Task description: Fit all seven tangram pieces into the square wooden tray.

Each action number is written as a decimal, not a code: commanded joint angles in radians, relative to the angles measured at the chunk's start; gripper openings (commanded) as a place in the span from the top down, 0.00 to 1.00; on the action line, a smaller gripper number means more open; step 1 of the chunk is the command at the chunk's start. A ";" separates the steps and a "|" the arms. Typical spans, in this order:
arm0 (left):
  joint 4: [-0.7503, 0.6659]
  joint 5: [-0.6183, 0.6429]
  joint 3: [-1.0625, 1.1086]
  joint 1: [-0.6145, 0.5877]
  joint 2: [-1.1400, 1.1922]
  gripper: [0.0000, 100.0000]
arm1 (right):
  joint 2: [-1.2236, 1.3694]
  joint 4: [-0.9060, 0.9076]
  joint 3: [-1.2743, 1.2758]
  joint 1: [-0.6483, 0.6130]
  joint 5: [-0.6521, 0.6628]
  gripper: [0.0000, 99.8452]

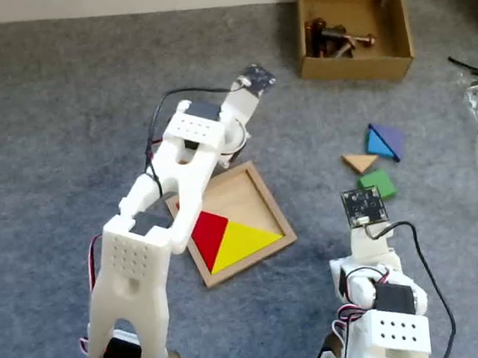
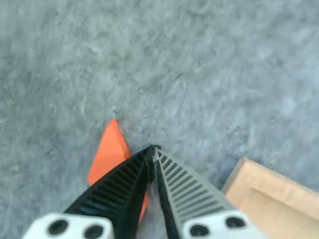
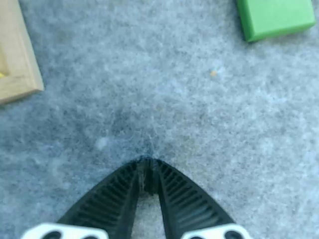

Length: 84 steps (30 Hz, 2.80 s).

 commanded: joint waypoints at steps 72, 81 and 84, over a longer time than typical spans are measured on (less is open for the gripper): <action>0.204 -1.115 -0.133 -0.420 -0.203 0.87 | 0.002 -0.027 0.021 0.030 0.012 0.99; 0.333 -1.208 -0.137 -0.289 -0.211 0.87 | 0.002 -0.027 0.021 0.030 0.012 0.99; 0.358 -1.208 -0.136 -0.272 -0.211 0.87 | 0.002 -0.027 0.021 0.030 0.012 0.99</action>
